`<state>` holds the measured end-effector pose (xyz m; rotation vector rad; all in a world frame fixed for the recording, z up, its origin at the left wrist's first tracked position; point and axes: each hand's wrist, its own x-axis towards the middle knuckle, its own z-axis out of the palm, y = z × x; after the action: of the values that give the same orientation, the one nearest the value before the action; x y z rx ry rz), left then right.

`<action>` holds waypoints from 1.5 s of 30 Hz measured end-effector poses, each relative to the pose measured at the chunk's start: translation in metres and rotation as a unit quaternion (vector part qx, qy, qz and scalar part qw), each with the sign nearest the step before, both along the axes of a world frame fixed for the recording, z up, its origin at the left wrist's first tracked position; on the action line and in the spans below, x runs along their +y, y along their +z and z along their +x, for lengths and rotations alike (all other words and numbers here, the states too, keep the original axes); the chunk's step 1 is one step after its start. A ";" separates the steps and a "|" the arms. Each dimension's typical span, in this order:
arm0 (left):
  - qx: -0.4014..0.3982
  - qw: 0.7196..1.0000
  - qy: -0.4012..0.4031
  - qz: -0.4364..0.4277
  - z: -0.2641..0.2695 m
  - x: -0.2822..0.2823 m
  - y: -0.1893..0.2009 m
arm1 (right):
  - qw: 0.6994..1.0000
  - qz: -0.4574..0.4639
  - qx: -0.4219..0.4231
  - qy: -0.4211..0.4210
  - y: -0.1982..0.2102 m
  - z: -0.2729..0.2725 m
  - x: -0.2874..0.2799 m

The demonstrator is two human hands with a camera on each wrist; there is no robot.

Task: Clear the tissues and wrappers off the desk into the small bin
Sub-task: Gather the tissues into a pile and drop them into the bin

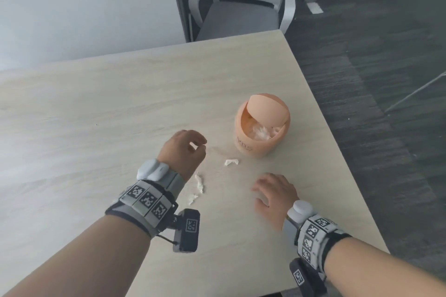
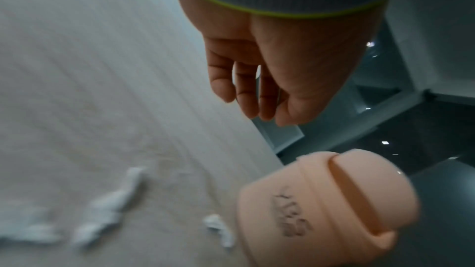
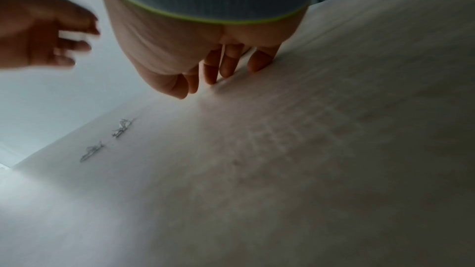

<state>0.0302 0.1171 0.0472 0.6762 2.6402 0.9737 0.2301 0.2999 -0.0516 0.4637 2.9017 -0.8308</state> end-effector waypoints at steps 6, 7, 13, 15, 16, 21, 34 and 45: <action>-0.091 0.985 0.009 -0.145 0.013 -0.075 -0.066 | 0.999 -0.002 0.013 0.040 -0.001 -0.046 -0.018; -0.100 0.983 -0.007 -0.156 0.017 -0.079 -0.070 | 1.000 0.007 0.009 0.027 -0.001 -0.051 -0.023; -0.112 0.964 -0.131 -0.201 0.029 -0.081 -0.076 | 0.999 0.004 0.040 0.029 -0.010 -0.079 -0.043; -0.098 0.954 -0.175 -0.222 0.026 -0.075 -0.076 | 0.998 -0.008 0.034 0.058 -0.011 -0.085 -0.049; -0.097 0.951 -0.186 -0.227 0.023 -0.072 -0.076 | 0.997 -0.014 0.023 0.067 -0.011 -0.088 -0.053; -0.110 0.968 -0.151 -0.169 0.015 -0.072 -0.084 | 0.996 -0.033 -0.022 0.075 -0.004 -0.092 -0.063; -0.134 0.987 -0.022 -0.080 0.012 -0.137 -0.097 | 0.993 -0.106 -0.042 -0.028 0.001 -0.138 -0.093; -0.127 0.984 -0.070 -0.101 -0.002 -0.140 -0.102 | 0.996 -0.013 -0.078 -0.033 0.010 -0.159 -0.083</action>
<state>0.0284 -0.0233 -0.0548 0.6326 2.3897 0.6904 0.0712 0.2172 -0.0413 0.5979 2.7425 -0.8015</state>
